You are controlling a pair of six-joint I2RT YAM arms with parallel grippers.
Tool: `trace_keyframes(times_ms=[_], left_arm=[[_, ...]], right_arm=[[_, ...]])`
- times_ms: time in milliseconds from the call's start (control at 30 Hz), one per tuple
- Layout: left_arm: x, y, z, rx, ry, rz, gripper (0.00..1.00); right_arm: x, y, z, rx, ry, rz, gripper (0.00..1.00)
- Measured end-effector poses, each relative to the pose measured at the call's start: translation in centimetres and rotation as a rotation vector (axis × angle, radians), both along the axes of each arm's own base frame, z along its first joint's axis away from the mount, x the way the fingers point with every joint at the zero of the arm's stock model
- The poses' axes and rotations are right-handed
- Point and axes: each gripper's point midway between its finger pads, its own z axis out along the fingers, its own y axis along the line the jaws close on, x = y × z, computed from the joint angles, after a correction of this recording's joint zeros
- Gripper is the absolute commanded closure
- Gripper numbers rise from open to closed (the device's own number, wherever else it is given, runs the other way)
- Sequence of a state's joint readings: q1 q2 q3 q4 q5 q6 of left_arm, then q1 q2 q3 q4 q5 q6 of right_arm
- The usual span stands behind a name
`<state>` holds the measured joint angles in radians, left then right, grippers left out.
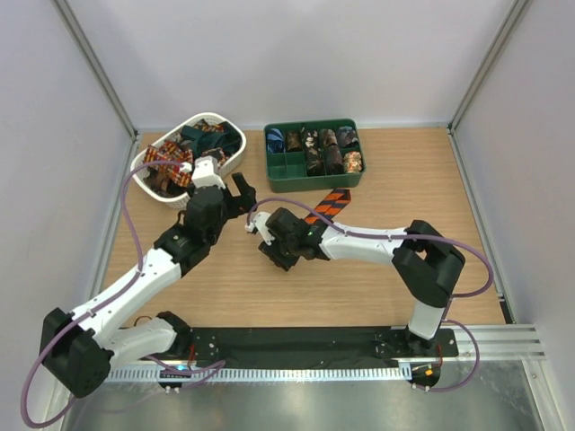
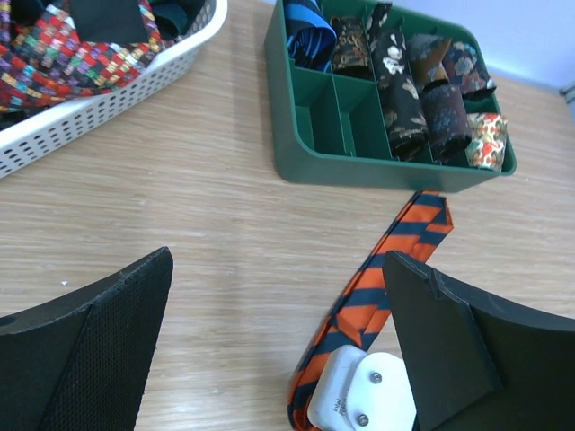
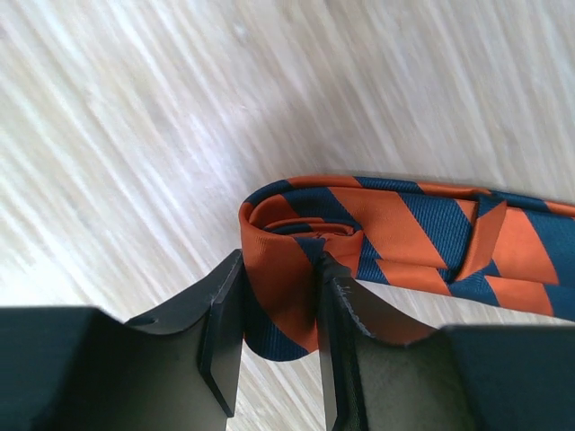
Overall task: Roll the ties
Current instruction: Roll the tie
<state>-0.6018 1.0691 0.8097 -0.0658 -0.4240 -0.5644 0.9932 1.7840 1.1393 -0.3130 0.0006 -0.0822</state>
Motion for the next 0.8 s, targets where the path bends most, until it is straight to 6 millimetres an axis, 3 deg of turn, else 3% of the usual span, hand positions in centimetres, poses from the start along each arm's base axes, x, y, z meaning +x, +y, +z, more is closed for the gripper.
trace_keyframes(times_ms=[167,400,500,700,800], left_arm=[[-0.7,1.1,-0.5,-0.034,-0.023,0.035,0.00],[-1.5,2.1,-3.0,-0.071,-0.052,0.052,0.00],[-2.5,2.4,-4.9,-0.076,-0.048,0.029,0.00],[-5.6,0.8,-9.7,-0.036,0.027,-0.147,0.00],[-6.6,-0.5,-10.9,-0.017,0.051,-0.250,0.00]], right_arm=[[-1.1,1.1,0.2,0.095,0.105,0.068,0.99],[-2.9,2.0,0.0,0.185,0.240,0.175,0.99],[-2.8,1.7,-0.3,0.221,0.321,0.142,0.99],[-1.5,1.8,-0.2,0.292,0.429,0.071,0.99],[-1.3,2.0,-0.3,0.307,0.457,0.060,0.99]])
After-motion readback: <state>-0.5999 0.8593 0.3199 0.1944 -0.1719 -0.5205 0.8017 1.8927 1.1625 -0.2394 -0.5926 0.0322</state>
